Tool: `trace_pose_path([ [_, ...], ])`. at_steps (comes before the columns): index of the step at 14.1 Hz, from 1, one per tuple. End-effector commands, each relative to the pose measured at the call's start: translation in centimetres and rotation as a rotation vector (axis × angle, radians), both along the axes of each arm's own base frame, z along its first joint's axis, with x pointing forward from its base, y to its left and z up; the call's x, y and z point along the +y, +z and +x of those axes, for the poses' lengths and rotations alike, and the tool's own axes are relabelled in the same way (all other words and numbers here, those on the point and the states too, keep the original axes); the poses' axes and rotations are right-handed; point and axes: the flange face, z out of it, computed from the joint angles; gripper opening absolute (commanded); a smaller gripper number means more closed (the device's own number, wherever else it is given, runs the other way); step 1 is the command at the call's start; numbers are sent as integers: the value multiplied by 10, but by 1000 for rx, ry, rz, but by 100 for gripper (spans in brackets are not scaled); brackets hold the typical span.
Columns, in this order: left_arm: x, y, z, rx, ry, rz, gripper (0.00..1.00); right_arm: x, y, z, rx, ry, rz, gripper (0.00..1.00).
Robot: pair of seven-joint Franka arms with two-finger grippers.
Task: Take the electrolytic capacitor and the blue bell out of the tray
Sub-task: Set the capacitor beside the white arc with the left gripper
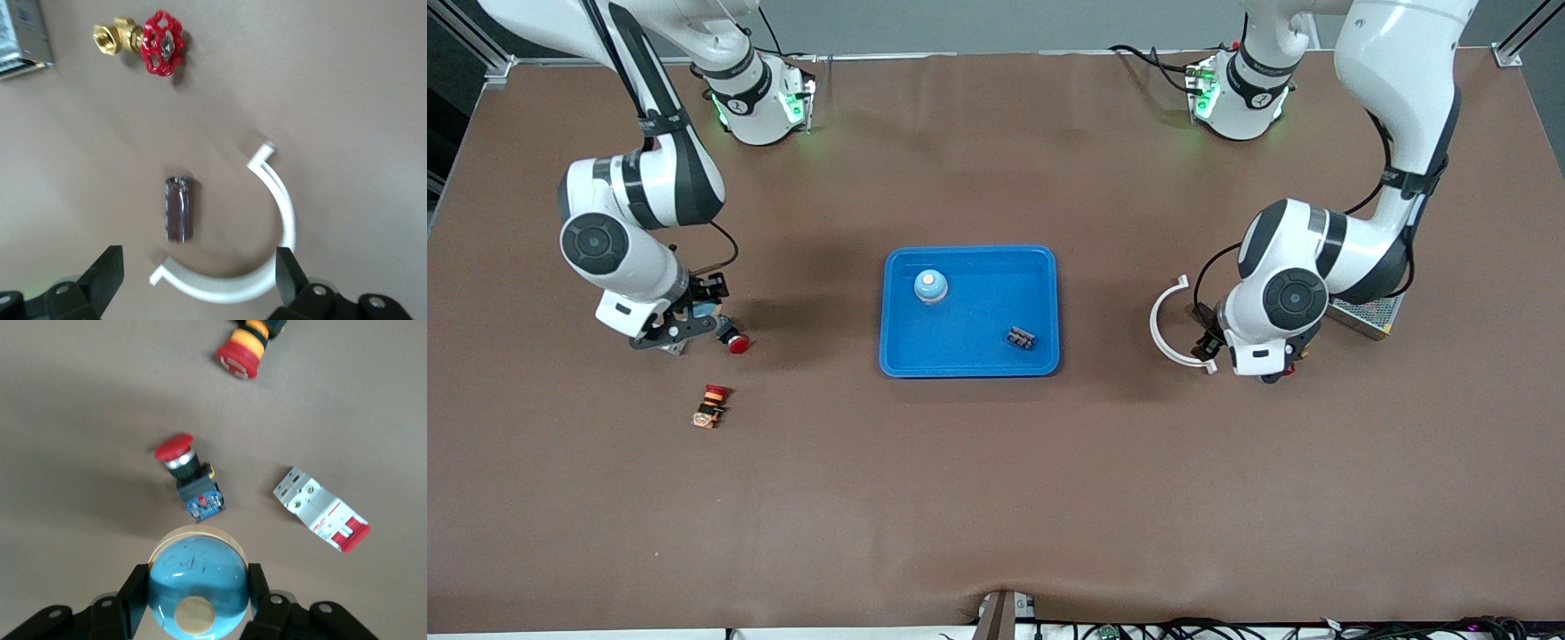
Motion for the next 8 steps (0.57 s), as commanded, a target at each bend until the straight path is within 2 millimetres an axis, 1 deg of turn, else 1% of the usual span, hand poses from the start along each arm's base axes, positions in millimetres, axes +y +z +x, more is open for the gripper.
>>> trace_pose_path([
  [1, -50, 40, 5, -24, 27, -10, 100, -40, -5, -32, -26, 61, 29, 0],
  [2, -60, 49, 8, -35, 54, -43, 100, -55, -12, -38, -35, 88, 43, 0],
  [4, -86, 55, 6, -32, 61, -95, 100, -73, -26, -49, -77, 129, 63, 0],
  [5, -102, 48, 0, -24, 49, -112, 100, -83, -33, -54, -94, 138, 71, 0],
  [7, -148, 29, -10, -65, 84, -161, 100, -99, -44, -60, -125, 149, 81, 0],
  [8, -165, 11, -14, -82, 124, -155, 100, -101, -51, -63, -139, 148, 84, 0],
])
